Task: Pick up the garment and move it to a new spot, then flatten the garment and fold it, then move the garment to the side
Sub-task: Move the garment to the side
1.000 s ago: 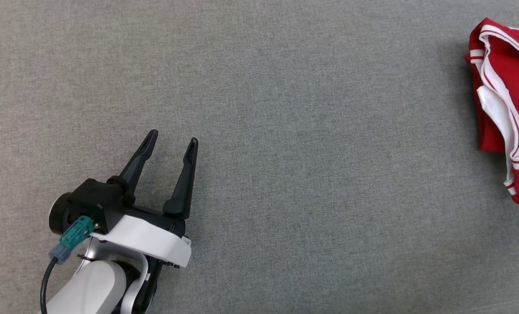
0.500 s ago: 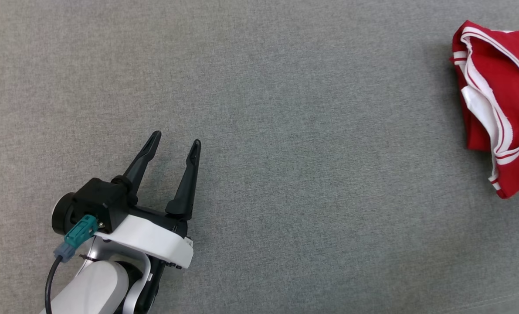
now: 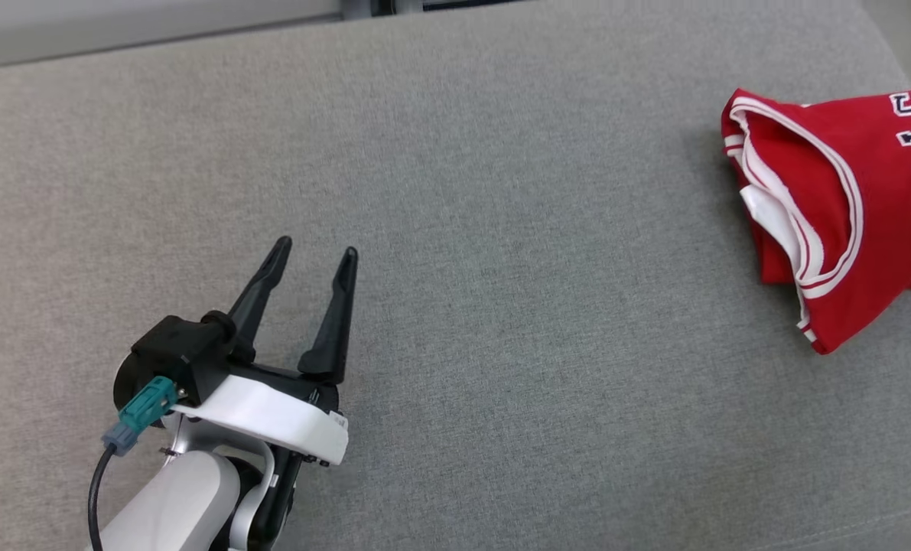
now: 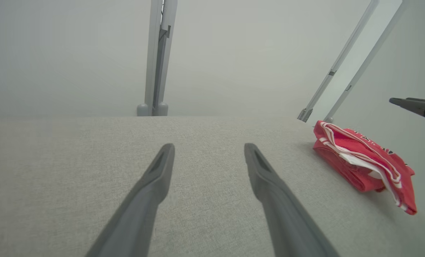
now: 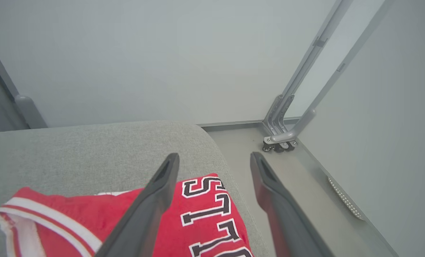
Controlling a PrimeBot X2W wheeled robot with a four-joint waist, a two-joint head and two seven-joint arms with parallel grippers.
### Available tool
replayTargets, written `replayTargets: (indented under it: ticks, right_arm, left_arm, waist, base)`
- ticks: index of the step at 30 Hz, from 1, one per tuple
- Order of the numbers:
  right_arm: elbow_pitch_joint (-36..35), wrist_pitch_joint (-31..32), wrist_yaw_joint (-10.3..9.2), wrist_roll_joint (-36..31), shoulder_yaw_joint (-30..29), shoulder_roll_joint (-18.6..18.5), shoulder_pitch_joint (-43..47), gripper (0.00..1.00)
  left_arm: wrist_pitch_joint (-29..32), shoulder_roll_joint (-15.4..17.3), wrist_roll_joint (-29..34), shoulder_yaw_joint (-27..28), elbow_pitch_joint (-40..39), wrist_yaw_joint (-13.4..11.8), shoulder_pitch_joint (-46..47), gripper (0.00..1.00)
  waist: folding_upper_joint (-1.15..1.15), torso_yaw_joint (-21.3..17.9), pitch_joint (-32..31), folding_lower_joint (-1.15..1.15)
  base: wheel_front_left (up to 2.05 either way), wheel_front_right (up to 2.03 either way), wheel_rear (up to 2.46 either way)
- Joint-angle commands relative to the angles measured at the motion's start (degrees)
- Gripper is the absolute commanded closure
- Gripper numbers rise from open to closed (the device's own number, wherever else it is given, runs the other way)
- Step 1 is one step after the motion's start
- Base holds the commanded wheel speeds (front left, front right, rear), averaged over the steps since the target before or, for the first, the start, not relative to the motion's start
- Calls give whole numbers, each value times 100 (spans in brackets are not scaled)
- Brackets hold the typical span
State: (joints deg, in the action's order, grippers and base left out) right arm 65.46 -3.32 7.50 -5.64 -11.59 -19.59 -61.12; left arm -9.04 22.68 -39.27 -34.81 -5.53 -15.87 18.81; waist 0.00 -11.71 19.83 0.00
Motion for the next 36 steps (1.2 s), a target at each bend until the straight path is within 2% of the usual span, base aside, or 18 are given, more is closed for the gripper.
replayTargets:
  ticks: [1, 9, 14, 19, 28, 29, 36]
  right_arm:
    - [-6, -126, -1, 169, 130, 23, 34, 0]
    - [-575, -450, -1, 1417, 1095, 198, 674, 0]
    - [-1352, -396, -1, 2136, 1568, 217, 1321, 0]
    - [-2264, -331, -1, 2566, 1733, 284, 2047, 0]
    - [-3683, -206, 0, 2420, 1313, 674, 3296, 0]
    - [-4062, -144, -1, 2278, 1179, 804, 3626, 0]
    - [-5244, 62, -1, 1846, 755, 1385, 4718, 0]
  left_arm:
    - [-74, -7, -40, 55, 83, 14, 51, 0]
    - [-414, -183, -174, 336, 560, -26, -81, 0]
    - [-518, -218, -231, 499, 869, 34, -222, 0]
    - [-582, -189, -217, 726, 1143, -5, -410, 0]
    - [-609, -73, -239, 987, 1488, -75, -754, 0]
    - [-612, -67, -274, 1037, 1556, -84, -849, 0]
    - [-621, -137, -337, 1199, 1621, -68, -1171, 0]
  waist:
    - [0, 42, -246, 0]
    - [0, 310, -858, 0]
    - [0, 494, -1130, 0]
    - [0, 655, -1324, 0]
    - [0, 931, -1526, 0]
    - [0, 994, -1560, 0]
    - [0, 1169, -1684, 0]
  base:
    - [0, 0, 0]
    - [0, 0, 0]
    - [0, 0, 0]
    - [0, 0, 0]
    - [0, 0, 0]
    - [0, 0, 0]
    - [0, 0, 0]
